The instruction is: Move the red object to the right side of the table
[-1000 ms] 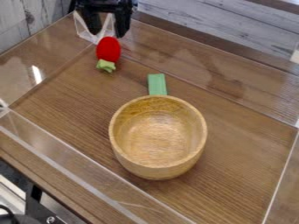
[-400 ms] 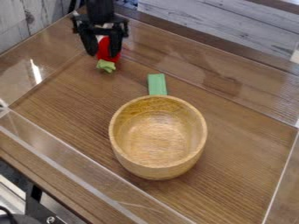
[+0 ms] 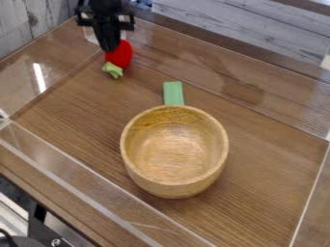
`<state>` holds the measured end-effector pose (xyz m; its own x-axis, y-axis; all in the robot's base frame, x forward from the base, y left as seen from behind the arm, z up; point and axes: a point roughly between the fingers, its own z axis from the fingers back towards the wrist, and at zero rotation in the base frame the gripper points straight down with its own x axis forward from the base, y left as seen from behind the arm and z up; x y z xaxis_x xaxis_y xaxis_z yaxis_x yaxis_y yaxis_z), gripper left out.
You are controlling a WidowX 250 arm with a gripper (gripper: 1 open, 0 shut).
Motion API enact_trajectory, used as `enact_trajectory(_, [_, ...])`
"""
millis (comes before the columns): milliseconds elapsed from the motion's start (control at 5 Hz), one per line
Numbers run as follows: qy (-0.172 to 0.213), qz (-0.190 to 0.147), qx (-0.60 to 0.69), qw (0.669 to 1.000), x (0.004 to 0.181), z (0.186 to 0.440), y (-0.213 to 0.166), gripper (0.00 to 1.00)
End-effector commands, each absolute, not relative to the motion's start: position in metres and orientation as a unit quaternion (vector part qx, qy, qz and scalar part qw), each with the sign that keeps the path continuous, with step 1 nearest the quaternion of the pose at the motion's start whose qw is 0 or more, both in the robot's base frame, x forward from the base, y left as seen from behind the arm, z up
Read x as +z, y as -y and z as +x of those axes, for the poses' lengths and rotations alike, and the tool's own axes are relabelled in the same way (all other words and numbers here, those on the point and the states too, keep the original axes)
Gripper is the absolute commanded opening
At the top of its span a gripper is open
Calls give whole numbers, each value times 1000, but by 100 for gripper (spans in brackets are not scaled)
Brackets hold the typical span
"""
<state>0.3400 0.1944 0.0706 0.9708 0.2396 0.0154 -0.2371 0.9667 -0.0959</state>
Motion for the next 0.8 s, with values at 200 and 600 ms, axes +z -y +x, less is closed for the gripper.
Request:
enact_trajectory(200, [86,-38,52,994,169,346,-158,0])
enact_trajectory(600, [71,-58,6,996,169,361,-85,0])
